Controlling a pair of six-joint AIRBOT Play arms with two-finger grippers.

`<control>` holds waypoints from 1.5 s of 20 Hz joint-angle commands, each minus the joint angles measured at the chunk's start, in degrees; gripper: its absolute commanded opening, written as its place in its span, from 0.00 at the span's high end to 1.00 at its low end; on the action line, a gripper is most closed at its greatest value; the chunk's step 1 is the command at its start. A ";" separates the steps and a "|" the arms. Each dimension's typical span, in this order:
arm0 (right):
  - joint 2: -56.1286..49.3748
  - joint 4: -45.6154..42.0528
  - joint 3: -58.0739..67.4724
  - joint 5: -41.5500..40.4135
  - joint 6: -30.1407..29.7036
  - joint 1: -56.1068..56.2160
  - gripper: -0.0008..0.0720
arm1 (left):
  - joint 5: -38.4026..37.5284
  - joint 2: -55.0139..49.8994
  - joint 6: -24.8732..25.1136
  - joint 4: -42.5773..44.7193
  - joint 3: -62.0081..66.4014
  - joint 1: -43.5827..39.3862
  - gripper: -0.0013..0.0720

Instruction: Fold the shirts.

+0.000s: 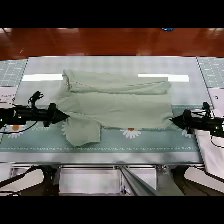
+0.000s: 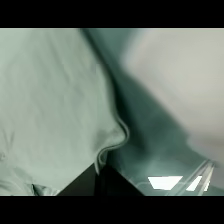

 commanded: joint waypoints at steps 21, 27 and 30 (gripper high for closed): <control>-26.36 -1.86 47.87 -8.66 10.29 18.71 0.96 | 0.63 -36.11 -14.60 1.75 58.84 -7.21 0.96; -31.71 -1.81 53.13 -10.40 10.80 18.71 0.96 | 0.46 -42.34 -14.71 1.73 65.66 -8.63 0.96; -33.27 -1.55 55.49 -11.93 11.37 18.78 0.96 | 0.52 -43.04 -14.51 1.70 65.75 -9.09 0.96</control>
